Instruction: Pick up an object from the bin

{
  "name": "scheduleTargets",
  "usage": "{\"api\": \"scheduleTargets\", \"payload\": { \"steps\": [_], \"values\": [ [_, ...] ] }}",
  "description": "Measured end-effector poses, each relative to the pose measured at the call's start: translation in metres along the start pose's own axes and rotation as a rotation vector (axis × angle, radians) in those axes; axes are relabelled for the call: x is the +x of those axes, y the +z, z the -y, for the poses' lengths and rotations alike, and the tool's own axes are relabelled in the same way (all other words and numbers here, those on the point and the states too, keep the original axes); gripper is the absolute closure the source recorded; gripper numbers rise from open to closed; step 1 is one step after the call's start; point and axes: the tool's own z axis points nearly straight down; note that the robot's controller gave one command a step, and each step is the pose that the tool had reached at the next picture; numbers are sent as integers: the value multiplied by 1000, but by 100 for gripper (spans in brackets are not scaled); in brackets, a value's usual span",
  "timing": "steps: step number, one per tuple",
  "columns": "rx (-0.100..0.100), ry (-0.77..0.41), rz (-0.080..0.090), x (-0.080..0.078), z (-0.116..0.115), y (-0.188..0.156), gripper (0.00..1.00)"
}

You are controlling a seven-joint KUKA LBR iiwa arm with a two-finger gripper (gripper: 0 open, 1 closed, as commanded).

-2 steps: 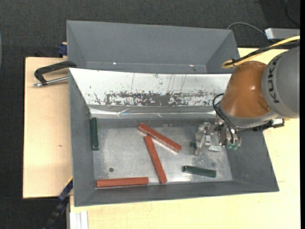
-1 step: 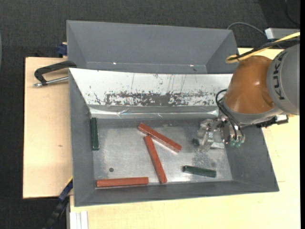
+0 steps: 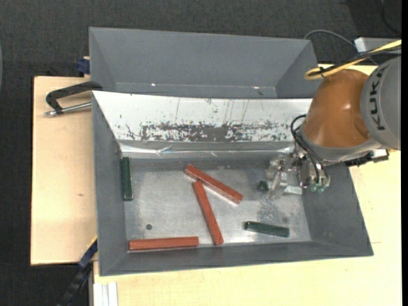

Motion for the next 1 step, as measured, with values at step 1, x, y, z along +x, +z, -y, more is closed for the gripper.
{"api": "scheduleTargets", "payload": {
  "steps": [1],
  "values": [
    [0,0,1,0,0,-6,100]
  ]
}}
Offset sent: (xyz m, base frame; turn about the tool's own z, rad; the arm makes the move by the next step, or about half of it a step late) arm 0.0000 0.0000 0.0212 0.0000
